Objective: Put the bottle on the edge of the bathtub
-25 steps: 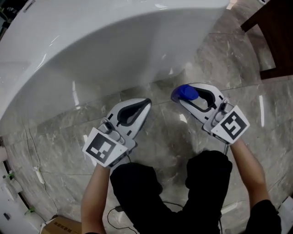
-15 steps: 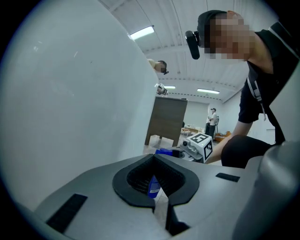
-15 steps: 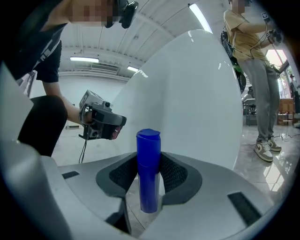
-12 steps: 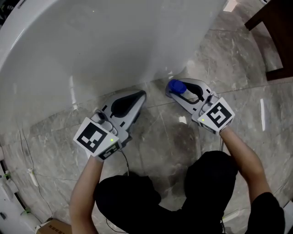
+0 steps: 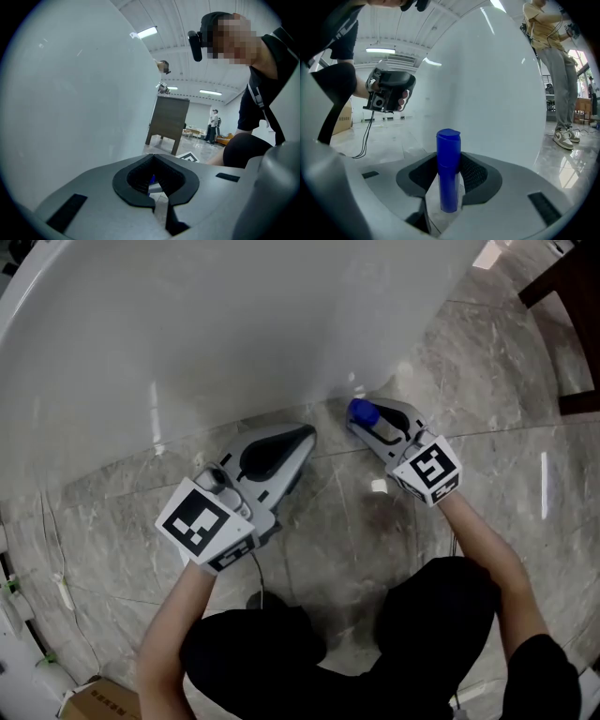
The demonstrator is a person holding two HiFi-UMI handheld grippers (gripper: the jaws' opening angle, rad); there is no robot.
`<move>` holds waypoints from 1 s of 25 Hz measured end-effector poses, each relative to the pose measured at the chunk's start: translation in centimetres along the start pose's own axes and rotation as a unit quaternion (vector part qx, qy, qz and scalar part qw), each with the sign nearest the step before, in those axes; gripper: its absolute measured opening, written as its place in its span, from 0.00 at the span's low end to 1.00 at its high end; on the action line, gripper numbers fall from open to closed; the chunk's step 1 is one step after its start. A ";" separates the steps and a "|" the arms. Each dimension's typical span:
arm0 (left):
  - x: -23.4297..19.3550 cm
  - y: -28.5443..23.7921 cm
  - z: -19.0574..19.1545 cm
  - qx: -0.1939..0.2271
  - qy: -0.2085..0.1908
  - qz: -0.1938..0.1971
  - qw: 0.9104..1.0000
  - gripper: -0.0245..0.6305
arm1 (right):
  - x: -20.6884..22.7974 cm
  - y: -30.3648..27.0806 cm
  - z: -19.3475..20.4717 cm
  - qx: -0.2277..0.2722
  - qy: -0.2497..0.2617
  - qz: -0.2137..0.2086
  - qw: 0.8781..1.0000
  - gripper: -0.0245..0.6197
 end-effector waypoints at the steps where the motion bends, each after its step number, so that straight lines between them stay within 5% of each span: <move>1: 0.2 0.0 0.0 -0.002 -0.004 0.002 1.000 0.05 | 0.1 -0.2 0.3 -0.003 0.003 0.002 1.000 0.27; 25: 1.5 -0.4 -0.9 0.004 -0.022 0.016 1.000 0.05 | 0.6 -0.7 0.6 -0.016 0.002 0.000 1.000 0.34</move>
Point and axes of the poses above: the fingertips, and each gripper's own axes: y backward along the fingers, x to its right, z out of its underside, the point moved 5 cm from there along y, backward along the fingers, and after that the axes turned 7 degrees about z, right-handed, at the moved point
